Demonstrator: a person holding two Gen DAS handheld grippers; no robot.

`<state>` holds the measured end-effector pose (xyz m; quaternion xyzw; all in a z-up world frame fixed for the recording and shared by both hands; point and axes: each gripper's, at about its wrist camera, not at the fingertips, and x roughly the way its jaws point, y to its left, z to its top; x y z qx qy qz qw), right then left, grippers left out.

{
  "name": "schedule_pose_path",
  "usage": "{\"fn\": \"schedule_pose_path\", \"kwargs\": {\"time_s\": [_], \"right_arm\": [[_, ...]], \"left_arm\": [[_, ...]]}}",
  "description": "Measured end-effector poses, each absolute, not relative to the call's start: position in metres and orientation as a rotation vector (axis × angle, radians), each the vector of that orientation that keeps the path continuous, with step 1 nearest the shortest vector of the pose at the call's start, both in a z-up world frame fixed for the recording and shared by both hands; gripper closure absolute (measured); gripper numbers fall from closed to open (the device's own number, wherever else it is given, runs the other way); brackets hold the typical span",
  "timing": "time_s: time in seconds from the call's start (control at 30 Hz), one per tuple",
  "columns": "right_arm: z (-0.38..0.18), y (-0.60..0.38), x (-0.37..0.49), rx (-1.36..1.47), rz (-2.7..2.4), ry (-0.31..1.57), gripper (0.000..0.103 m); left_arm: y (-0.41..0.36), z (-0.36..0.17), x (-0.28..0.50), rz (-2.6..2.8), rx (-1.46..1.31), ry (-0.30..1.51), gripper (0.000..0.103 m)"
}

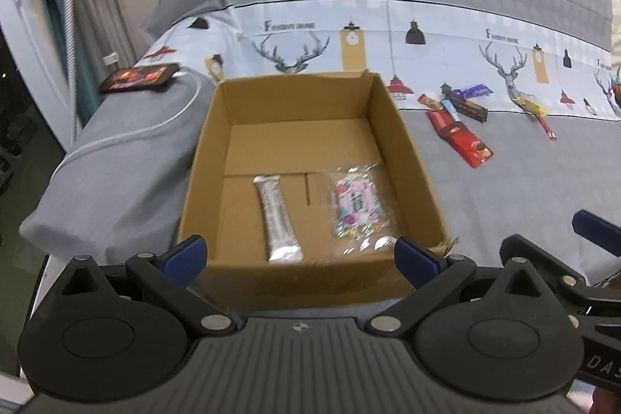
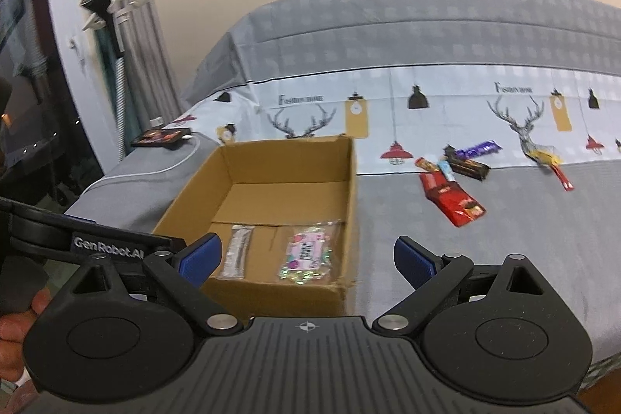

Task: Organize snacks
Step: 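Move both tools back toward the remaining snacks, then grasp the red coffee pouch with the left gripper while the right grasps the yellow bar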

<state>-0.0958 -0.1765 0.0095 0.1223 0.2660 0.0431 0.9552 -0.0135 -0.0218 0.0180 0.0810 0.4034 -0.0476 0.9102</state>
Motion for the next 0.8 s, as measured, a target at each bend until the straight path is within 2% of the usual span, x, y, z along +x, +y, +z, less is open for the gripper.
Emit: {"fn": "schedule_pose_path", "kwargs": {"time_s": [0.43,0.63,0.8], "right_arm": [[-0.019,-0.299,-0.065,0.323,-0.183,0.537,0.007],[-0.036,-0.376,-0.03,0.326,-0.304,0.537,0.005],[-0.063,-0.443,0.025,0.343,-0.353,0.556,0.004]], "left_arm": [[-0.148,0.013,0.085,-0.26,0.142,0.937,0.0],[-0.229,-0.023,0.156,-0.312,0.143,1.033,0.0],[-0.294,-0.081,0.231,-0.276,0.146,1.105,0.0]]}}
